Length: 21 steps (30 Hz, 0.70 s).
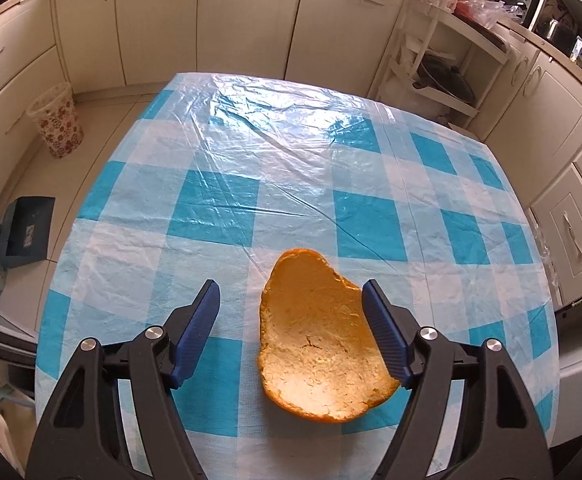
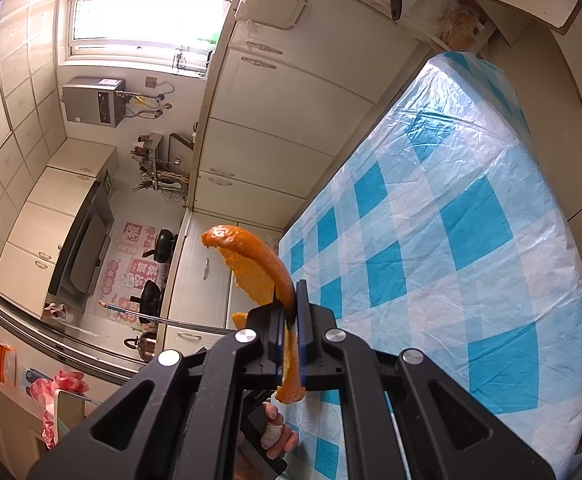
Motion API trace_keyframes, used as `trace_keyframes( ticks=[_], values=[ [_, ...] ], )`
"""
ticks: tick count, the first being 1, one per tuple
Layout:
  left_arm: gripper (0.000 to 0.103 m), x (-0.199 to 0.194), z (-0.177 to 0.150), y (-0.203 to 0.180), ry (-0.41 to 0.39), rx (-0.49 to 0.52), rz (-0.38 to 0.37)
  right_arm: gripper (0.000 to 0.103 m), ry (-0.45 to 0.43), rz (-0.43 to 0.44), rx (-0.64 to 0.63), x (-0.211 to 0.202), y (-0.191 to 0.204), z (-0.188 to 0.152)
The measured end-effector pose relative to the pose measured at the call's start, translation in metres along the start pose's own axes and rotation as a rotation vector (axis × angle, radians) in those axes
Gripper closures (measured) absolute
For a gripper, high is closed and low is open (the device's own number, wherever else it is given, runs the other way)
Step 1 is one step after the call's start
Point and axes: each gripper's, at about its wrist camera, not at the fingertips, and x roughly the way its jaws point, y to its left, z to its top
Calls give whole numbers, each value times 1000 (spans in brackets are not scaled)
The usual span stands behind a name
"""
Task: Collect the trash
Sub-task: 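Grasp the bread crust with the left tool and lift it, then carry the crust and peel to the yellow bucket and release both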
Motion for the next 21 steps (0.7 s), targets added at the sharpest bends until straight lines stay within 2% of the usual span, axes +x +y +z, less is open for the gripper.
trace_keyframes(
  ticks=[1, 2, 3, 5, 6, 13, 17, 21],
  values=[
    [39, 1, -1, 0, 8, -5, -16, 97, 1, 0, 0, 0, 0, 0],
    [52, 1, -2, 1, 21, -8, -36, 97, 1, -1, 0, 0, 0, 0],
    [59, 3, -4, 0, 38, -8, -53, 97, 1, -1, 0, 0, -1, 0],
    [82, 3, -7, -1, 55, 1, -50, 97, 0, 0, -3, 0, 0, 0],
    [85, 2, -10, -1, 61, 8, -45, 97, 0, 1, -4, 0, 0, 0],
    [97, -26, -24, 0, 37, -4, -15, 97, -11, 3, -13, -6, 2, -1],
    [98, -53, -27, -6, -1, -7, -11, 97, -28, 0, -16, -18, 1, -1],
    [98, -79, -30, -30, -33, 7, -44, 97, -68, -16, -19, -43, -4, 3]
  ],
)
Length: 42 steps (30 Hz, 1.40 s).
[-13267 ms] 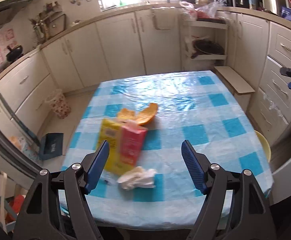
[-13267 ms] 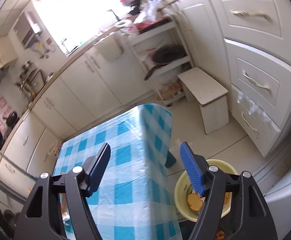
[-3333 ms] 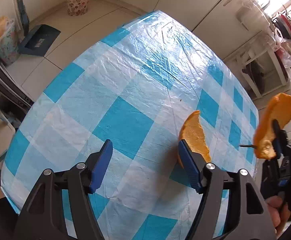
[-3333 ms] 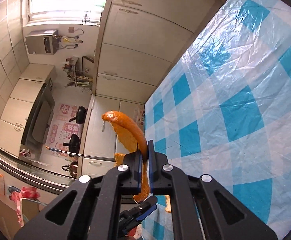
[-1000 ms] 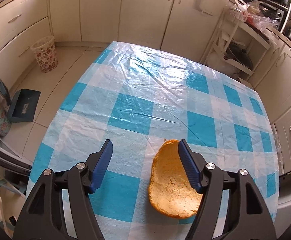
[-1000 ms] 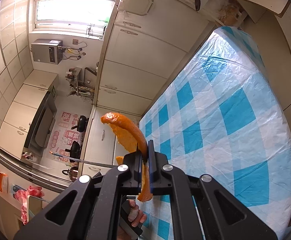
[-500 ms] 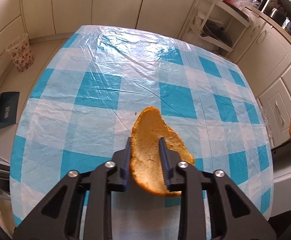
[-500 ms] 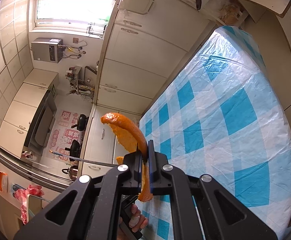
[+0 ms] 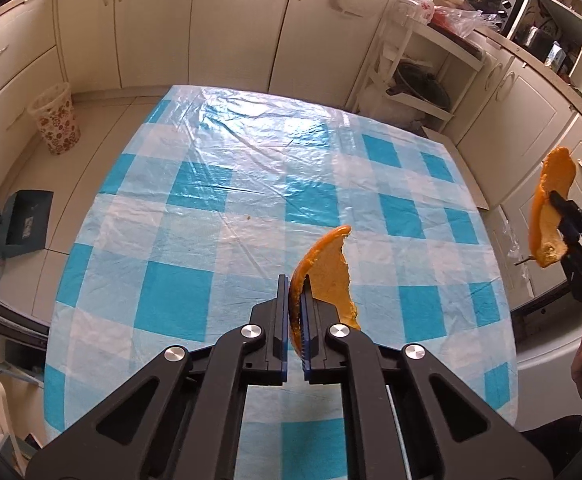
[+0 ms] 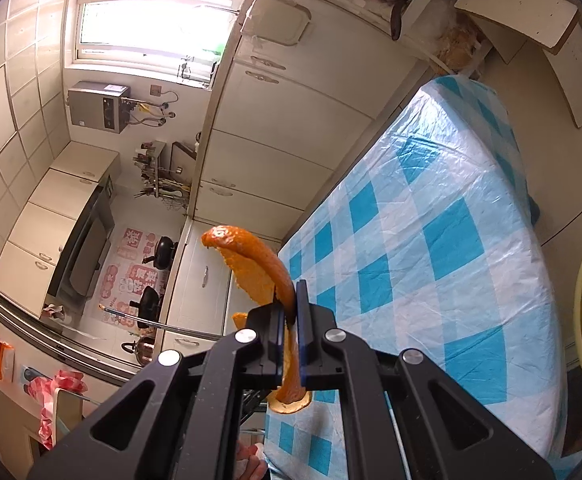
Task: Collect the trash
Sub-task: 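Carry the crust and peel to the yellow bucket and release both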
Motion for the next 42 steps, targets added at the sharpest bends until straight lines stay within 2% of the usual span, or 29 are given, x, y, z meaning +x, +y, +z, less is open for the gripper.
trace_keyframes(
  ticks=[4, 11, 14, 17, 19, 20, 21, 22, 25, 28, 30, 31, 33, 35, 37, 40, 42],
  values=[
    [98, -16, -4, -48, -20, 41, -64, 97, -68, -58, -18, -42, -12, 8],
    [98, -17, -15, -164, -15, 122, -204, 97, -170, -298, -29, -117, -60, 12],
    [98, -3, -23, -216, 10, 161, -232, 97, -158, -409, -14, -128, -86, 9],
    [98, 18, -29, -261, 43, 188, -237, 97, -110, -514, 30, -126, -116, 9],
    [98, 35, -33, -284, 74, 197, -228, 93, -67, -565, 66, -122, -135, 11],
    [98, 45, -36, -295, 90, 202, -219, 87, -51, -583, 94, -120, -144, 11],
    [98, 56, -38, -306, 109, 208, -203, 74, -50, -583, 128, -120, -151, 11],
    [98, 66, -41, -315, 126, 212, -184, 70, -64, -569, 163, -122, -156, 12],
    [98, 98, -48, -339, 196, 217, -148, 67, -107, -544, 166, -133, -150, 16],
    [97, 120, -54, -359, 236, 238, -107, 61, -175, -477, 137, -148, -130, 22],
    [94, 135, -59, -370, 271, 252, -83, 53, -225, -442, 120, -157, -119, 24],
    [93, 142, -61, -375, 287, 254, -78, 53, -245, -421, 111, -161, -113, 25],
    [86, 150, -64, -384, 309, 265, -80, 53, -278, -401, 92, -167, -104, 27],
    [70, 149, -66, -389, 300, 271, -81, 46, -298, -416, 76, -171, -99, 29],
    [59, 142, -68, -388, 276, 273, -86, 44, -306, -424, 85, -171, -98, 31],
    [53, 124, -68, -381, 249, 289, -100, 39, -298, -456, 80, -168, -92, 34],
    [47, 102, -66, -371, 202, 301, -97, 35, -304, -490, 44, -166, -83, 34]
  ],
)
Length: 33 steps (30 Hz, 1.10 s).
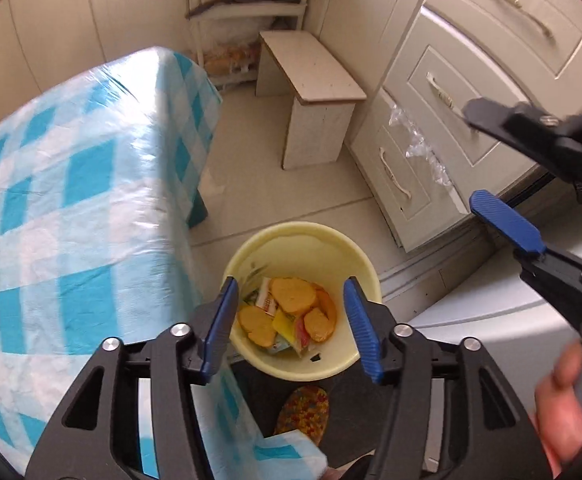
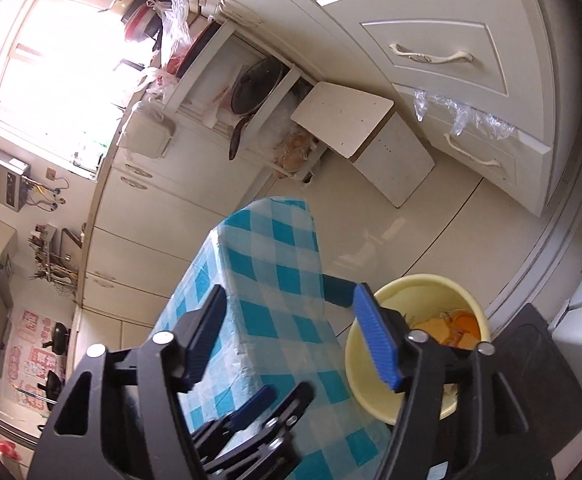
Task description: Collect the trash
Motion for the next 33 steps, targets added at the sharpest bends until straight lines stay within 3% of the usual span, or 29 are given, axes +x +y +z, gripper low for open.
trace_keyframes(
  ticks=[4, 6, 10, 15, 22, 29, 33],
  values=[
    [28, -67, -25, 34, -128, 11, 61, 28, -59, -103, -160, -17, 30, -12],
    [20, -100, -43, 54, -187, 17, 95, 21, -71, -112, -253, -29, 51, -29],
    [11, -146, -80, 97, -210, 16, 183, 10, -127, -102, -421, -51, 90, -78],
    [9, -197, -133, 150, -241, -59, 285, 9, -99, -14, -471, -55, 117, -154],
    [8, -268, -191, 196, -326, -127, 385, 8, -164, -21, -668, -78, 164, -246],
    [8, -319, -232, 212, -399, -170, 400, 7, -208, -4, -781, -128, 199, -294],
    [8, -336, -250, 215, -374, -193, 370, 7, -211, -36, -792, -155, 207, -315]
  ],
)
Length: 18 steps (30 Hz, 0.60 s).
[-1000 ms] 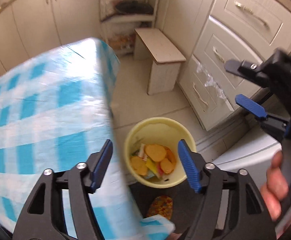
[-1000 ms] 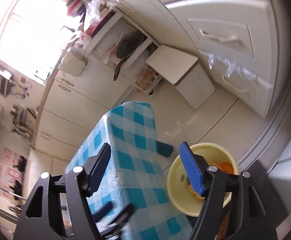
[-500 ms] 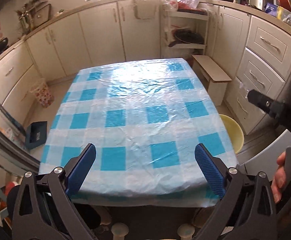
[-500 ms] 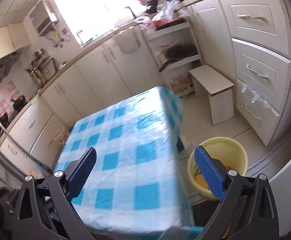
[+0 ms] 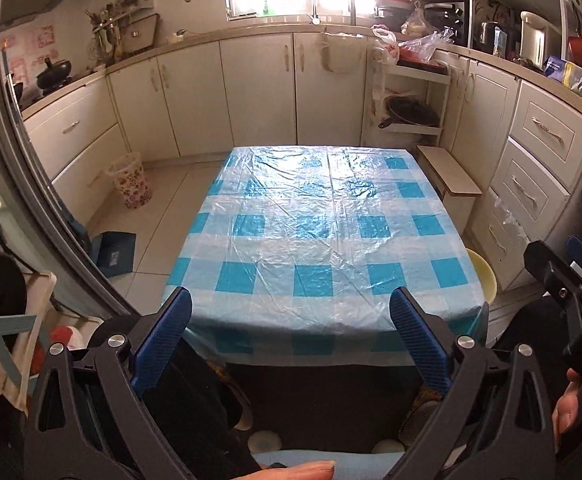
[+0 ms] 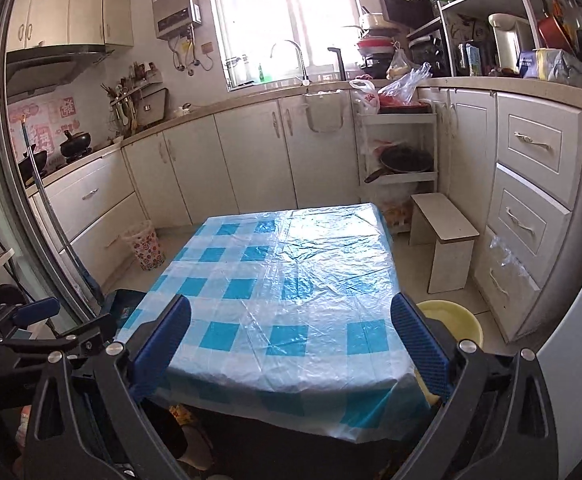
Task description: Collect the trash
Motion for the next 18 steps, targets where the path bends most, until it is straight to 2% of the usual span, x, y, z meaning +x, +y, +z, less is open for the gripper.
trace_keyframes(
  ticks=[6, 13, 18],
  values=[
    [8, -32, -18, 6, -33, -2, -15, 7, 11, -38, 11, -37, 13, -19],
    [8, -55, -36, 3, -48, 14, -19, 7, 32, -64, -10, -51, 24, -41],
    [8, -73, -41, 0, -88, 24, -4, 7, -6, -99, 17, -61, 20, -41]
  ],
)
